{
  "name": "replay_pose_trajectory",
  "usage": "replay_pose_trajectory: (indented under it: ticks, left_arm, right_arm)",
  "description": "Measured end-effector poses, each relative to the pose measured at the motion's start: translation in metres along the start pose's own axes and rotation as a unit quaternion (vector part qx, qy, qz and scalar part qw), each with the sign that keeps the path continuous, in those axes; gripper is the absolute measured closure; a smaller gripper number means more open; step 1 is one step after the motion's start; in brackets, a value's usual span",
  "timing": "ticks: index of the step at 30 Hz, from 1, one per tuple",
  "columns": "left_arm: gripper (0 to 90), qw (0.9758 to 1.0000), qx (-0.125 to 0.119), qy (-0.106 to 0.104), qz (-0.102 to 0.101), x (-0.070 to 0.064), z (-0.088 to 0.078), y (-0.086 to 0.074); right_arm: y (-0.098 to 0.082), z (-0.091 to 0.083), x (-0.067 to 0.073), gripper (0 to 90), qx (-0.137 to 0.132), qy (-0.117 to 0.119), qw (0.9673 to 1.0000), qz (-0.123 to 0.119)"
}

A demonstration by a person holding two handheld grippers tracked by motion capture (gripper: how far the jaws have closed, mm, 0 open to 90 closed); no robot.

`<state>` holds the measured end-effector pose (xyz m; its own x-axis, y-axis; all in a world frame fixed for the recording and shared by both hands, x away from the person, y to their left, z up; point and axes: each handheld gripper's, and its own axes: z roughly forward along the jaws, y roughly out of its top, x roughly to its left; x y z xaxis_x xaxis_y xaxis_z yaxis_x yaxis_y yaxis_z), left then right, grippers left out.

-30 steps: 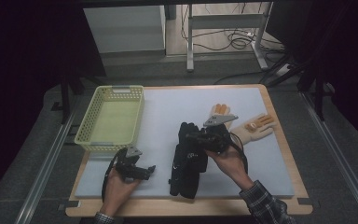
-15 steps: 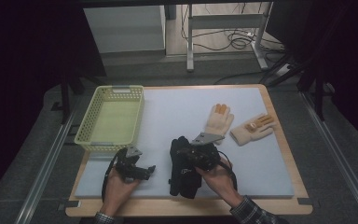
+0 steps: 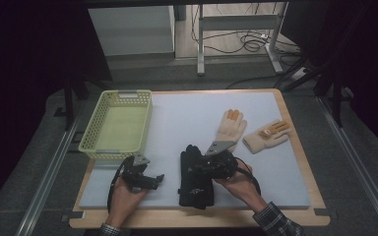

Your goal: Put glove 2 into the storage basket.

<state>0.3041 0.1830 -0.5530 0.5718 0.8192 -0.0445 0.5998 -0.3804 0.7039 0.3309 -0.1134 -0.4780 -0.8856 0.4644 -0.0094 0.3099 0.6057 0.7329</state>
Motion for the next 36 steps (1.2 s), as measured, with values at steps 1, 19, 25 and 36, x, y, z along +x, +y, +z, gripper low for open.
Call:
replay_pose_trajectory:
  ticks: [1,19,25,36]
  left_arm:
    - [2.6,1.0000,0.000,0.000,0.000,0.000,0.000,0.000]
    - [2.6,1.0000,0.000,0.000,-0.001,0.000,0.000,0.000]
    - [2.6,1.0000,0.000,0.000,-0.001,0.000,0.000,0.000]
    - [2.6,1.0000,0.000,0.000,-0.001,0.000,0.000,0.000]
  right_arm:
    - [0.002,0.004,0.001,58.4,0.010,0.011,0.9998,-0.011]
    - [0.004,0.020,0.007,89.0,0.053,0.009,0.9983,0.024]
    - [0.019,0.000,0.013,88.9,0.016,-0.011,0.9987,0.046]
    - [0.006,0.013,0.009,87.5,0.035,-0.048,0.9903,0.125]
